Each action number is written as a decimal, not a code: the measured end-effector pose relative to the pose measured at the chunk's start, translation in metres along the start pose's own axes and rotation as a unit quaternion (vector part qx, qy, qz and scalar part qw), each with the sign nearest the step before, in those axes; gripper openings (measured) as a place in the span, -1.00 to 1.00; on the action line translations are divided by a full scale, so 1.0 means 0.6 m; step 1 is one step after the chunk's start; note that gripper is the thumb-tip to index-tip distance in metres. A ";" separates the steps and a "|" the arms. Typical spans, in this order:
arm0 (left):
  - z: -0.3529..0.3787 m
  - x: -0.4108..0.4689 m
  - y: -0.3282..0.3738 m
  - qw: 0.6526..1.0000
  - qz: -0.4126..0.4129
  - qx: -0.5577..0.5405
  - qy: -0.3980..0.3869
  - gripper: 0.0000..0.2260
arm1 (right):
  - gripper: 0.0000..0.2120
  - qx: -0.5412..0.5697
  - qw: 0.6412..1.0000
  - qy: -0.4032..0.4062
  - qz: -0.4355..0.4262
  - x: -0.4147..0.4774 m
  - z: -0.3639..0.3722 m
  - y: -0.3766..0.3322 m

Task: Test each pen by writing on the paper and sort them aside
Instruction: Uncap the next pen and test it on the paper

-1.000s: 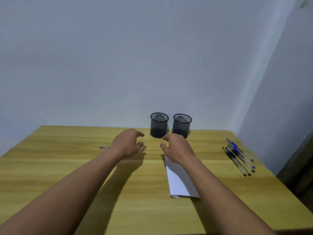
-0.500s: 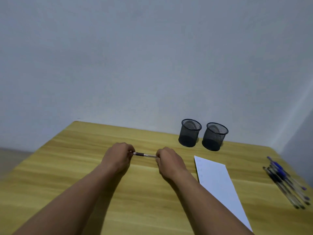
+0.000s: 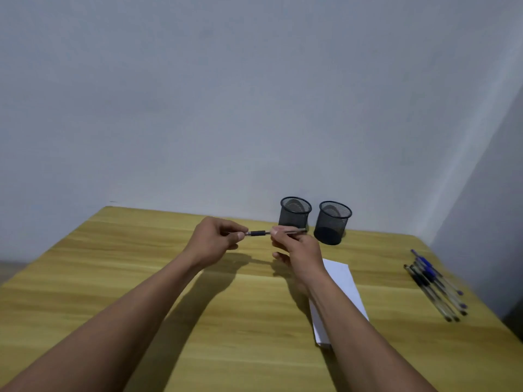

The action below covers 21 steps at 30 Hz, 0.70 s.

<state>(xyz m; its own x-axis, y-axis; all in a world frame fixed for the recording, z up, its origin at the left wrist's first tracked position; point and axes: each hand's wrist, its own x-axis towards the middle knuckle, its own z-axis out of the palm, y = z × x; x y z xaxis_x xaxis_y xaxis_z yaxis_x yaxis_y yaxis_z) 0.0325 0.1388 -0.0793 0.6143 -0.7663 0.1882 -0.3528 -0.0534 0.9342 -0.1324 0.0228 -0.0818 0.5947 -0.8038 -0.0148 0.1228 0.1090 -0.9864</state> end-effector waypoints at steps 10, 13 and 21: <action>0.092 -0.003 0.065 0.993 0.085 0.061 -0.048 -0.92 | -0.93 -0.004 0.998 -0.014 -0.056 -0.016 -0.064 -0.038; 0.104 0.003 0.059 0.994 0.071 0.069 -0.034 -0.92 | -0.92 0.020 0.999 0.012 -0.039 -0.010 -0.085 -0.039; 0.122 0.046 -0.009 0.980 0.044 0.196 0.001 -0.85 | -0.91 -0.070 0.995 0.063 -0.022 0.000 -0.156 0.003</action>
<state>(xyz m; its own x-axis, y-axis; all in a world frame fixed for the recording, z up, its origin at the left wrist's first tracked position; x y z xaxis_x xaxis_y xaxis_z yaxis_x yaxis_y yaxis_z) -0.0005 0.0713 -0.1012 0.5711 -0.7775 0.2633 -0.6474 -0.2294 0.7268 -0.2065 -0.0314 -0.0987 0.4849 -0.8744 0.0172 0.0295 -0.0033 -0.9996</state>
